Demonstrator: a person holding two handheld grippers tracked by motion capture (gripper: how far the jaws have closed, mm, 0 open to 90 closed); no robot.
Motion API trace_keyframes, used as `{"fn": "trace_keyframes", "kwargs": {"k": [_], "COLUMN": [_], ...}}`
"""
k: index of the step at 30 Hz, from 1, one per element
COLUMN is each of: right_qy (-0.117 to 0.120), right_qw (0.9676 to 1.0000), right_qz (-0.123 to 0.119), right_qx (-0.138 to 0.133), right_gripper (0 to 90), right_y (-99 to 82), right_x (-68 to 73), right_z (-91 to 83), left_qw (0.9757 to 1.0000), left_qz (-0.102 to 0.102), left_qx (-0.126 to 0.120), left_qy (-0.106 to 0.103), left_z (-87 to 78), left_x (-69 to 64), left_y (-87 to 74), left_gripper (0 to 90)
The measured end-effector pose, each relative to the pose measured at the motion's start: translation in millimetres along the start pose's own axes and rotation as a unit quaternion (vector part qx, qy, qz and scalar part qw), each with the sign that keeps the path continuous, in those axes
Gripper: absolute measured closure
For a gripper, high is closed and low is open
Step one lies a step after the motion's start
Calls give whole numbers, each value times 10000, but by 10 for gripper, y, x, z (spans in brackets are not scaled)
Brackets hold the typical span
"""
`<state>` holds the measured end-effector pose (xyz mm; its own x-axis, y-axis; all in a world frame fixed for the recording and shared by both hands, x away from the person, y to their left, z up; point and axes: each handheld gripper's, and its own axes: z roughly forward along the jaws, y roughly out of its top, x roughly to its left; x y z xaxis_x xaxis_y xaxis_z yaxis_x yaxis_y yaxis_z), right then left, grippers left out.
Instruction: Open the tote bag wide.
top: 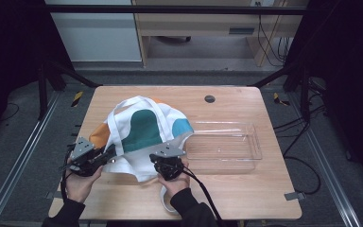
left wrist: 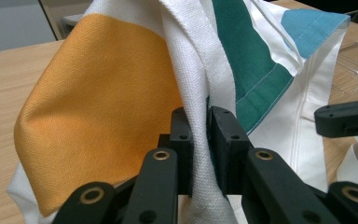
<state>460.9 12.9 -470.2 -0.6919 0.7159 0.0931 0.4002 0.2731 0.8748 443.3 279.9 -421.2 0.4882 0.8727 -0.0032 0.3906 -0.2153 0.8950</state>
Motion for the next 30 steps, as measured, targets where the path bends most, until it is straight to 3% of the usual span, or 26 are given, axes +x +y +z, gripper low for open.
{"fn": "trace_keyframes", "kwargs": {"k": [16, 30], "right_qy": [-131, -213], "right_qw": [9976, 9941], "right_qz": [-147, -215], "right_qx": [669, 1039], "right_gripper": [900, 900], "right_y": [-110, -181], "right_x": [76, 92], "right_z": [268, 393], "left_qw": [9999, 9995], "left_qz": [25, 22], "left_qx": [-142, -315], "left_qy": [-9, -40], "left_z": [-25, -58], "left_x": [0, 0], "left_y": [24, 99], "left_gripper": [800, 835]}}
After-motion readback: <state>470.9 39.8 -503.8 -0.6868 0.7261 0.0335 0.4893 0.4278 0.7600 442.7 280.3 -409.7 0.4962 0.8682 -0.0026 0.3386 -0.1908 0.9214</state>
